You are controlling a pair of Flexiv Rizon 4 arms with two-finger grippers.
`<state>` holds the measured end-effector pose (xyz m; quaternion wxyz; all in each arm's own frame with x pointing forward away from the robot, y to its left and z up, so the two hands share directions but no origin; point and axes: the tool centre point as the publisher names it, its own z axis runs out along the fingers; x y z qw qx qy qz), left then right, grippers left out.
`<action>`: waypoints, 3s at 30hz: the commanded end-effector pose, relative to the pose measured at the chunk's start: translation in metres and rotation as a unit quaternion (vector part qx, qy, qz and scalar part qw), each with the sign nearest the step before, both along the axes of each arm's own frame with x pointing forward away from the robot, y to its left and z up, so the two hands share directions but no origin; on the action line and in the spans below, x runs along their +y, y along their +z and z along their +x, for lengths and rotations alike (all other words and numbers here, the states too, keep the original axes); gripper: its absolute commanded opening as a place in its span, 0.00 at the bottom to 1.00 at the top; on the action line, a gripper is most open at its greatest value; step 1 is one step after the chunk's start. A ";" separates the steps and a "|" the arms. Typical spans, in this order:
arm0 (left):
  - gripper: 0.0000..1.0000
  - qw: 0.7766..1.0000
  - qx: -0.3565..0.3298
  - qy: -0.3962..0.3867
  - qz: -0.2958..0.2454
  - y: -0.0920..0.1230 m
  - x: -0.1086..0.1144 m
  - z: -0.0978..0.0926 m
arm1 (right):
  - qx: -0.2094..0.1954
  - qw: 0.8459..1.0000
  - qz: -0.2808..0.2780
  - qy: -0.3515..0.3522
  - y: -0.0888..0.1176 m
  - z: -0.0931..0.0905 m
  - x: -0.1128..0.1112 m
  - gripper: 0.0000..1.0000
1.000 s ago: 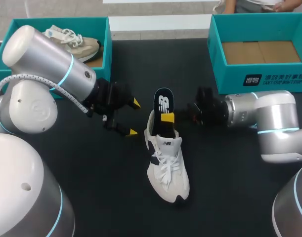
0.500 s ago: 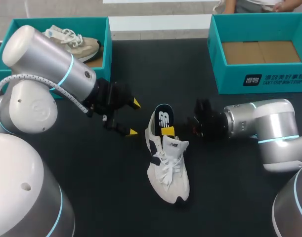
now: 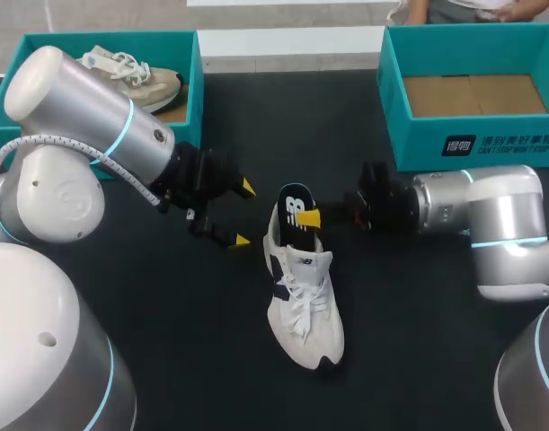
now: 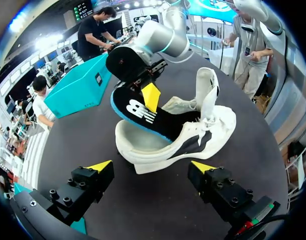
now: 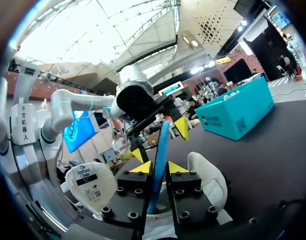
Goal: Take the shoe out of the shoebox, open the shoe tongue, remove and reinsert the insole, then place the shoe into the shoebox
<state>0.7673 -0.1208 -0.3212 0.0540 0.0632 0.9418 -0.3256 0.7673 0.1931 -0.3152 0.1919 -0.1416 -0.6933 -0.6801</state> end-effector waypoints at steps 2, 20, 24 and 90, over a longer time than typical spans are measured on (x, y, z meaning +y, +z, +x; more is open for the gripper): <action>1.00 1.000 -0.001 -0.001 -0.001 -0.001 0.001 -0.001 | 0.013 1.000 -0.006 0.007 -0.011 -0.003 0.003 0.00; 1.00 1.000 -0.001 -0.001 -0.001 -0.001 0.001 -0.001 | 0.005 1.000 -0.009 0.006 -0.005 -0.009 -0.001 0.32; 1.00 1.000 -0.001 -0.001 -0.001 -0.001 0.001 -0.001 | -0.003 1.000 -0.007 0.004 -0.004 0.001 0.002 0.23; 1.00 1.000 -0.001 -0.001 -0.001 -0.001 0.001 -0.001 | 0.040 0.978 -0.169 -0.116 0.066 0.020 -0.027 0.00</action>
